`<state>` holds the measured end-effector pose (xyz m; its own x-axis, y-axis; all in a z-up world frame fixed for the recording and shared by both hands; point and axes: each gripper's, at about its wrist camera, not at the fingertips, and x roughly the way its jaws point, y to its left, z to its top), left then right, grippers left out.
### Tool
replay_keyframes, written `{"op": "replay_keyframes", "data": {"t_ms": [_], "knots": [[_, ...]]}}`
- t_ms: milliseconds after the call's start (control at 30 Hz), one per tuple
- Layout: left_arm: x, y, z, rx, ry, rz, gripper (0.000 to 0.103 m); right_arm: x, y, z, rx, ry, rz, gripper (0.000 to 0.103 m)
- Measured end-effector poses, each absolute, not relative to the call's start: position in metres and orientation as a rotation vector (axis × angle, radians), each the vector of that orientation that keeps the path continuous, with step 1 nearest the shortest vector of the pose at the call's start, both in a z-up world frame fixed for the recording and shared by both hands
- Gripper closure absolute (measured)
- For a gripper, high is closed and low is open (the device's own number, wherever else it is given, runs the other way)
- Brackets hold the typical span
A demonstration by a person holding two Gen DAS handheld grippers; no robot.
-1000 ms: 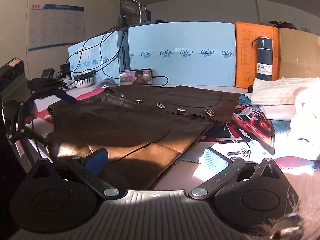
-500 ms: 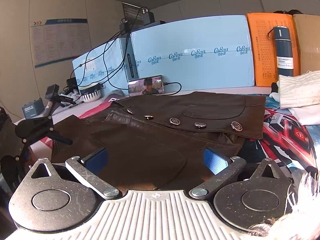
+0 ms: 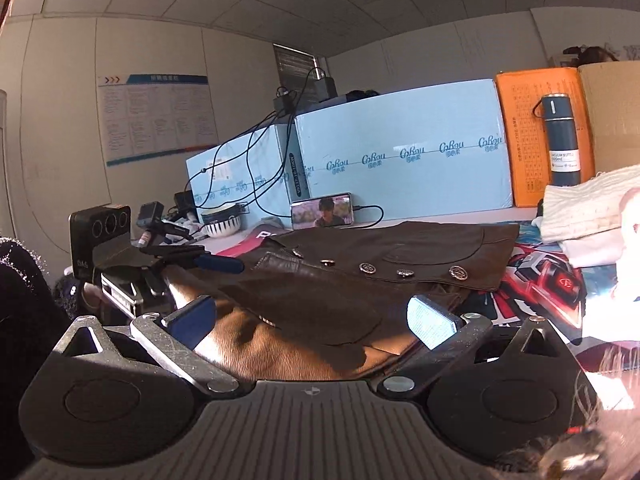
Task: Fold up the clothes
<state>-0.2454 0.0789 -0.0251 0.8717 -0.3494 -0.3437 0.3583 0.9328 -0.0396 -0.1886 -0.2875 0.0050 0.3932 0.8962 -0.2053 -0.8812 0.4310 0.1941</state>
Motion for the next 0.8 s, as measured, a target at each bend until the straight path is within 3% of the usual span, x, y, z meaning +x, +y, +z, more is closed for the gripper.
{"op": "replay_keyframes", "data": {"t_ms": [333, 433, 600, 800], "knots": [[-0.217, 0.103, -0.030, -0.187, 0.432, -0.298, 0.000, -0.200, -0.269, -0.025, -0.097, 0.411, 0.991, 0.000], [-0.214, 0.105, -0.031, -0.207, 0.446, -0.304, 0.000, -0.199, -0.256, -0.035, -0.133, 0.363, 0.961, 0.000], [-0.229, 0.098, -0.031, -0.097, 0.431, -0.381, 0.000, -0.192, -0.241, -0.033, -0.136, 0.201, 0.968, 0.000], [-0.256, 0.096, -0.035, 0.104, 0.456, -0.312, 0.000, -0.179, -0.232, -0.022, -0.051, 0.156, 1.065, 0.000]]}}
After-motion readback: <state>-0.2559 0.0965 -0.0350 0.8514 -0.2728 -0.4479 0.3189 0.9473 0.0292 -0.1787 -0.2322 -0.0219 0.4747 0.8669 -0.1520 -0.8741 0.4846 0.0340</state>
